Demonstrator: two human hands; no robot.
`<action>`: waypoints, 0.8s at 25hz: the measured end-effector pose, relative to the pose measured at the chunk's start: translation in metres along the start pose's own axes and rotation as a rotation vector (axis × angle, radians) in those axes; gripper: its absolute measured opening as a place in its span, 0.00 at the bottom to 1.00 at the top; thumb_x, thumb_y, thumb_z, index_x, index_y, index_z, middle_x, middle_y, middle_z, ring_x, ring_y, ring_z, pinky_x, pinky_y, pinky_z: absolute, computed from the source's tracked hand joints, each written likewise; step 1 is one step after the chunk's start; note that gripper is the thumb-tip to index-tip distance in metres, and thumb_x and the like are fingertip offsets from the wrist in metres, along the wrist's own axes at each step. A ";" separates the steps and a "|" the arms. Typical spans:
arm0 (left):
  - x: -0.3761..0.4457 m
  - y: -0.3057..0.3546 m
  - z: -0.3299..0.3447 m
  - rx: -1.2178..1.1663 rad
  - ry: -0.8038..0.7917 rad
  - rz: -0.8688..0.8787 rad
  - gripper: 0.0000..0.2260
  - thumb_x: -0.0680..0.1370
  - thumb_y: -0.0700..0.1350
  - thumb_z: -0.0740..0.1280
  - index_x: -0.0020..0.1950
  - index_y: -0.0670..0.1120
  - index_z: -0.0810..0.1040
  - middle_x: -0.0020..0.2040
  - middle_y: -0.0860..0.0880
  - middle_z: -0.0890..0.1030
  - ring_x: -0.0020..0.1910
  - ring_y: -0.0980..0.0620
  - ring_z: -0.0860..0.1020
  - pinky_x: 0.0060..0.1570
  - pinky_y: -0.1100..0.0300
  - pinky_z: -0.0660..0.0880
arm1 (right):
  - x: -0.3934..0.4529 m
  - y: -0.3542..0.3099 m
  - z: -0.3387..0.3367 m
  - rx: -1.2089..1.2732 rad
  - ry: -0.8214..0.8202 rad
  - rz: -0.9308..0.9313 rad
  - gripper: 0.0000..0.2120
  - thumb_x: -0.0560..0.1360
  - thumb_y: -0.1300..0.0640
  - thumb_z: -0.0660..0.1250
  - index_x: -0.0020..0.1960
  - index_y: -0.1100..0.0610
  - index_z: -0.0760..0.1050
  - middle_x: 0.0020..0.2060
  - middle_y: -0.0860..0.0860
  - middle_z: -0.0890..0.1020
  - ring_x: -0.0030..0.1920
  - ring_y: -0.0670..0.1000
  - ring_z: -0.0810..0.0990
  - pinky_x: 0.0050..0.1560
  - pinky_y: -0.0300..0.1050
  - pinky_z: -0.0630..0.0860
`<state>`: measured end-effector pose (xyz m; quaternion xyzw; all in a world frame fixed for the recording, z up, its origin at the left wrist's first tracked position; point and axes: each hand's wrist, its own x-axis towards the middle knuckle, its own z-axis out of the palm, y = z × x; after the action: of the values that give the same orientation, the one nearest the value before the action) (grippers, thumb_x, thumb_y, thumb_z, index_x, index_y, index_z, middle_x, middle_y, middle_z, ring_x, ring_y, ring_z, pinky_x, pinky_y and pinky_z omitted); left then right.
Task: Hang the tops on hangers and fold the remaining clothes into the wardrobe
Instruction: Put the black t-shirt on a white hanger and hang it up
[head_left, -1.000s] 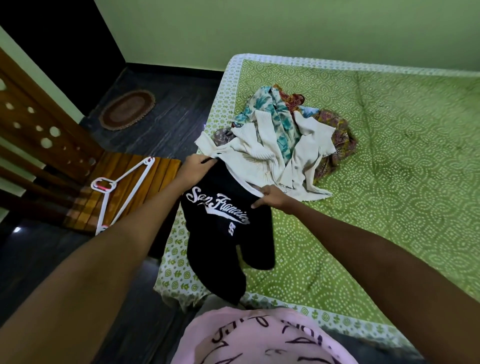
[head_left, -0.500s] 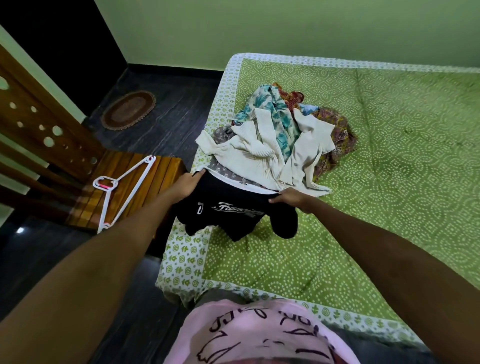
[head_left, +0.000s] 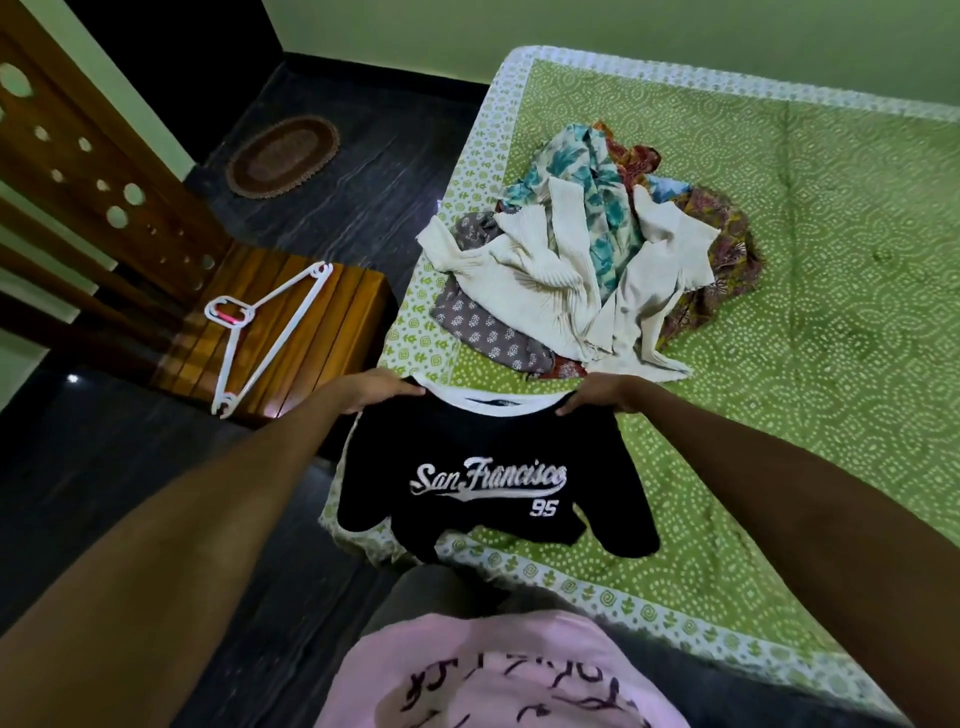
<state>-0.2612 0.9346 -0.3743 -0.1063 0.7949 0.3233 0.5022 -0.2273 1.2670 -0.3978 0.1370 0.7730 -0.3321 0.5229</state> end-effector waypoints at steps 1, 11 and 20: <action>0.009 -0.006 0.001 -0.025 0.084 0.084 0.12 0.76 0.49 0.68 0.49 0.39 0.78 0.47 0.41 0.79 0.45 0.47 0.77 0.47 0.60 0.72 | 0.007 -0.005 -0.001 -0.142 0.165 -0.058 0.16 0.71 0.56 0.72 0.30 0.58 0.68 0.28 0.52 0.73 0.30 0.46 0.71 0.29 0.34 0.64; 0.105 -0.015 -0.008 0.149 0.415 0.226 0.11 0.76 0.36 0.65 0.35 0.42 0.68 0.36 0.46 0.71 0.44 0.49 0.70 0.38 0.58 0.63 | 0.099 -0.026 -0.002 -0.333 0.608 0.030 0.13 0.71 0.61 0.64 0.55 0.63 0.76 0.54 0.60 0.78 0.57 0.60 0.77 0.50 0.47 0.73; 0.159 -0.015 -0.057 -0.273 0.374 0.239 0.13 0.77 0.39 0.66 0.60 0.37 0.73 0.57 0.44 0.76 0.56 0.48 0.74 0.53 0.61 0.68 | 0.179 -0.120 0.011 -0.321 0.405 0.036 0.36 0.71 0.52 0.71 0.71 0.65 0.59 0.69 0.62 0.65 0.68 0.61 0.66 0.64 0.53 0.69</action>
<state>-0.3703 0.9127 -0.5019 -0.1363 0.8300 0.4593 0.2856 -0.3615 1.1463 -0.5167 0.1299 0.9021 -0.1617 0.3784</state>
